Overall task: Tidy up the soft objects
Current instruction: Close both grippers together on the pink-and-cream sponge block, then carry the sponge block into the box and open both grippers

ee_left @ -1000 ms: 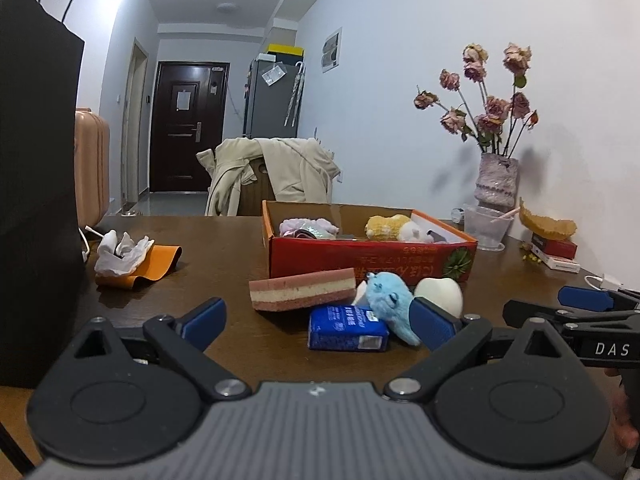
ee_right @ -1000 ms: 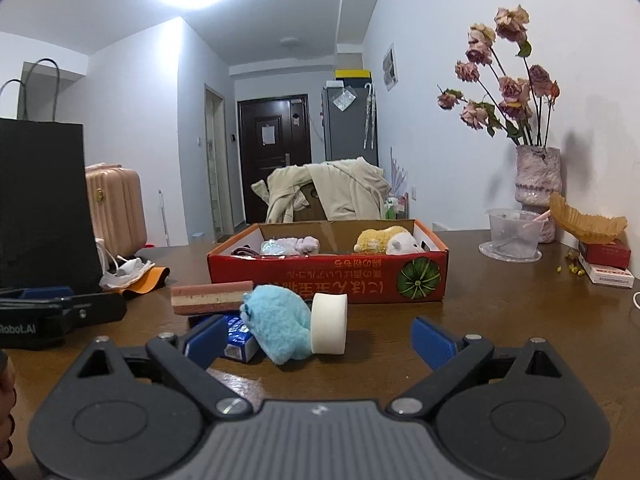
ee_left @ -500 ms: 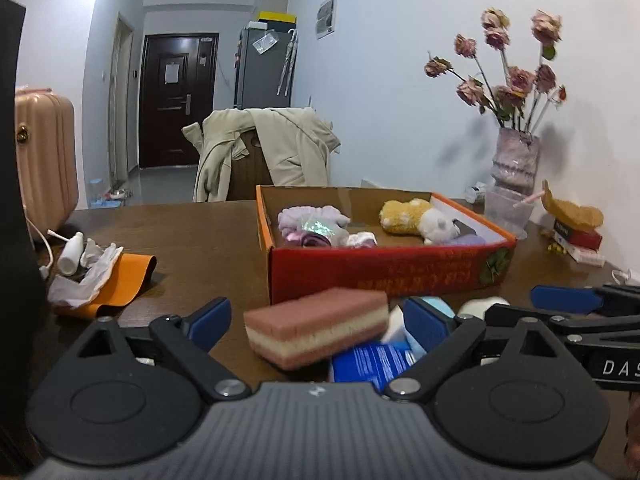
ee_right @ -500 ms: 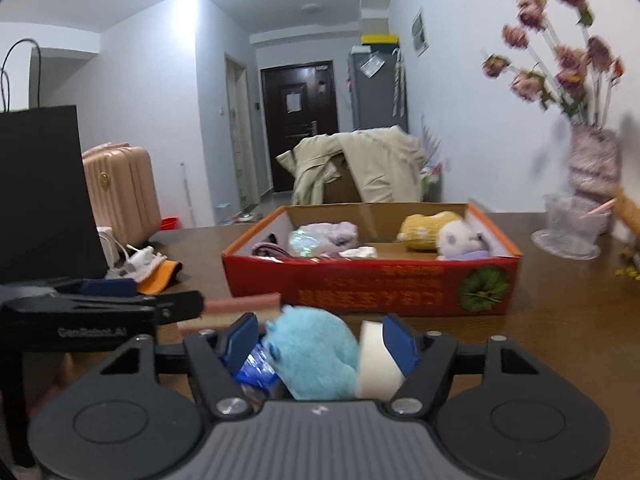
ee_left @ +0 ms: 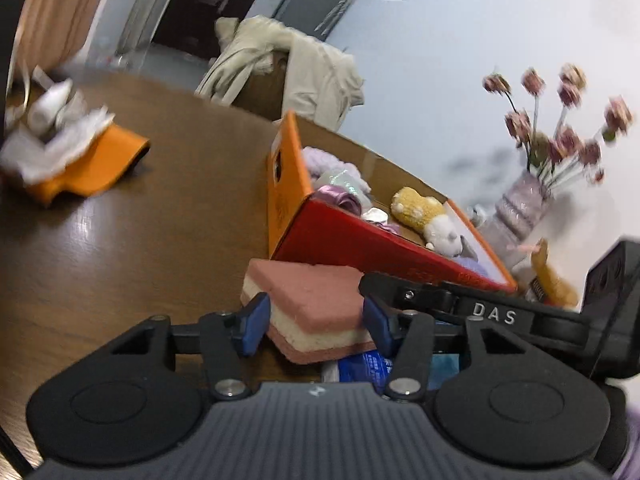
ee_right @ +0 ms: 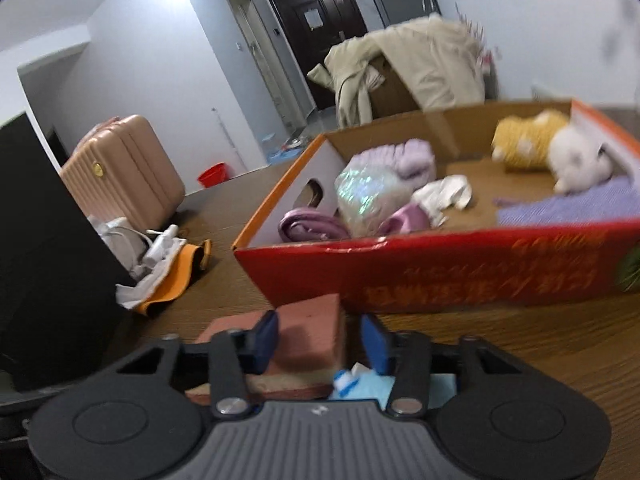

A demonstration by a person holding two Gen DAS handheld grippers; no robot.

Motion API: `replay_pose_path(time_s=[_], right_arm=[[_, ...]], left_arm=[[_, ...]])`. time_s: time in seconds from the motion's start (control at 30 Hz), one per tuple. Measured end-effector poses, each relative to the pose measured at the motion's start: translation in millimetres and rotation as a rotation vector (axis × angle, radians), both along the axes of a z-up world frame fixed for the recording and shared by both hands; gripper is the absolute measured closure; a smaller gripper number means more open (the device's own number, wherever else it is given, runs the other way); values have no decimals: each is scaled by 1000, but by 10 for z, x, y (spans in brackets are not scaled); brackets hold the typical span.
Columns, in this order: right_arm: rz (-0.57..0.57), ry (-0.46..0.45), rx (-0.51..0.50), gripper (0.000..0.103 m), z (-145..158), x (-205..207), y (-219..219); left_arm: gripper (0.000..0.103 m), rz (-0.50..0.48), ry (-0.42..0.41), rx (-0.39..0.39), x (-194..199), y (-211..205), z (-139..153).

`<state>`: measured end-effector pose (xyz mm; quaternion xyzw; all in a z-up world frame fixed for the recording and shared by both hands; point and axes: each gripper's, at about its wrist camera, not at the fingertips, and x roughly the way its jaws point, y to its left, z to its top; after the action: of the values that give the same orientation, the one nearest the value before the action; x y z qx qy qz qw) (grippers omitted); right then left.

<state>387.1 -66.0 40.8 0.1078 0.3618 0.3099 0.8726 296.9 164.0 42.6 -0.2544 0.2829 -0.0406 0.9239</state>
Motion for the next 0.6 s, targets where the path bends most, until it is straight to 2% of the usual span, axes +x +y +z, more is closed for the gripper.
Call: replay_pose_path(time_s=[0.03,0.17,0.33,0.47,0.6], right_arm=[[10,12,21,73,-6,3,-8],[12,-11,11,73,108,-86,-13],[-8,-134,23,74,484,-504,-255],[-51,-234,29,75,716,-955,-561],[-101,-281,56,77,839,-1338,-914]], left_arm=[[54,5,-5,-25,-7,37,-13],[57,7,-30,-48,-54,34,54],[62,4,-131,-11,-322,-209,390],[67,-18,-199,-13,-600,-492,600],[68,-70,-244,-4,-819,-786,707]])
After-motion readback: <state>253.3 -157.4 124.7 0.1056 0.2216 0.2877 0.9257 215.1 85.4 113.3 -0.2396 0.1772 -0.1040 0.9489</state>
